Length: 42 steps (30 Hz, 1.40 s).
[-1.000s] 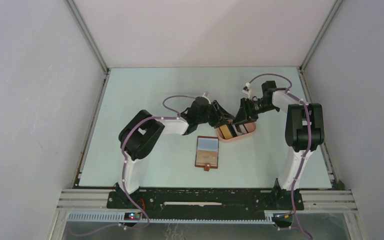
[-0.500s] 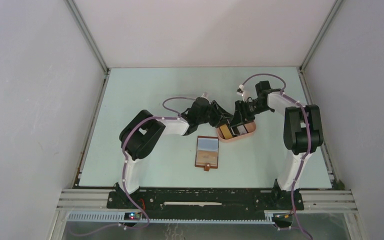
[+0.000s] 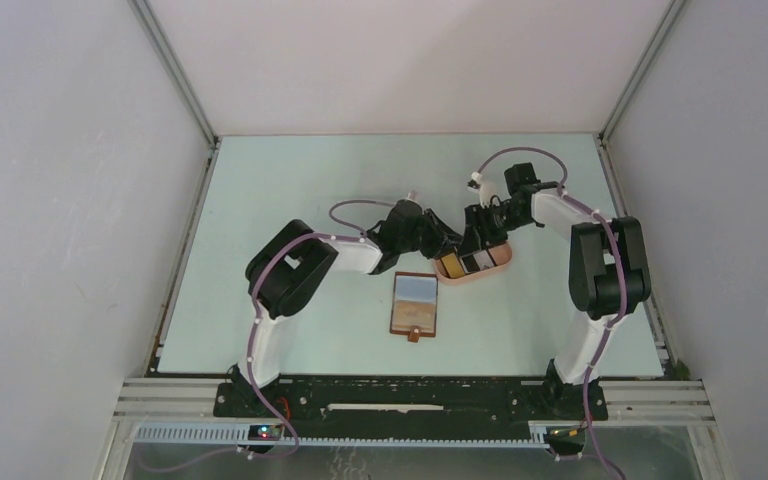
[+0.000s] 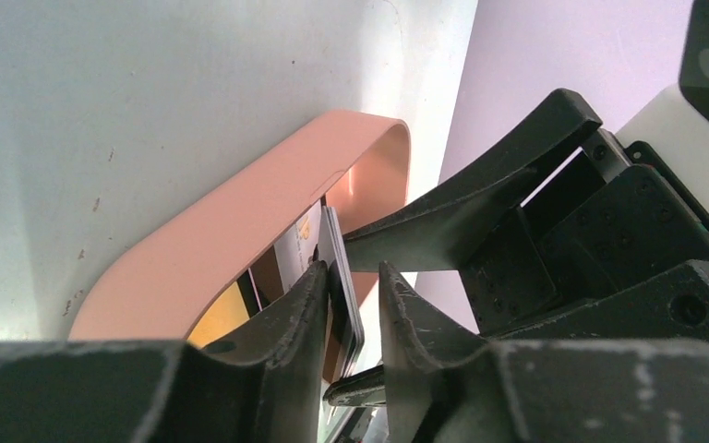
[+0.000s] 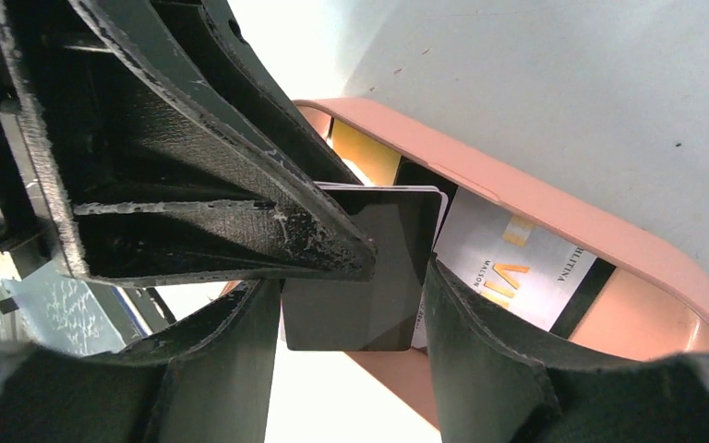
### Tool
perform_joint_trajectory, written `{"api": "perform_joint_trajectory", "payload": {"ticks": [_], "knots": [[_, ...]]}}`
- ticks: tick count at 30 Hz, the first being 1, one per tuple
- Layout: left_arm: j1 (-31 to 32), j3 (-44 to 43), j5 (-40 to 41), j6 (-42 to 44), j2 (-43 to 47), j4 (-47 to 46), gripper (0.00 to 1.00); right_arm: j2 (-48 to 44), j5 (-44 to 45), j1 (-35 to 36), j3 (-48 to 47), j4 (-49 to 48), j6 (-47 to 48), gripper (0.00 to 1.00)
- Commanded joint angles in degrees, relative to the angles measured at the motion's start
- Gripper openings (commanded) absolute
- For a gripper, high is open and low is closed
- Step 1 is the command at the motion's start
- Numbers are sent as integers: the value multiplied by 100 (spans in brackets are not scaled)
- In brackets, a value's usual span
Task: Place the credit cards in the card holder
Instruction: Pick up the credit card from the storage box.
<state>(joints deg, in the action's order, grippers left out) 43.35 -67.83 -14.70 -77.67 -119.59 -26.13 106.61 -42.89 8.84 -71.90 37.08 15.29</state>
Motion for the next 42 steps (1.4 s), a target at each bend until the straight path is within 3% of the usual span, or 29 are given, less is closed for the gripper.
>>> {"api": "perform_joint_trajectory", "payload": {"ticks": [1, 4, 7, 12, 16, 23, 28, 37, 42], "knots": [[121, -141, -85, 1, -48, -166, 29, -349, 24, 83, 32, -352, 108, 36], [125, -152, -93, 160, -23, -167, 19, -364, 51, 91, 36, -336, 177, 38], [121, -160, -39, 424, 38, -166, 2, -413, 38, 75, 35, -301, 264, 46], [121, -104, 164, 1007, 123, -152, 0, -585, -9, 12, 36, -140, 495, 66], [121, -71, 308, 1504, 187, -184, 0, -802, -274, -154, 36, 106, 874, 73], [116, 69, 396, 2554, 457, -486, 0, -670, -1192, -746, -10, 359, 977, 76], [67, 502, 151, 3351, 787, -1518, 0, -296, -1577, -980, -188, 654, 1165, 78], [-116, 1042, -630, 3579, 835, -3586, 0, -240, -2001, -971, -176, 867, 1752, 80], [-173, 1114, -821, 3365, 789, -4151, 0, -172, -2434, -902, -207, 1087, 2045, 72]]}}
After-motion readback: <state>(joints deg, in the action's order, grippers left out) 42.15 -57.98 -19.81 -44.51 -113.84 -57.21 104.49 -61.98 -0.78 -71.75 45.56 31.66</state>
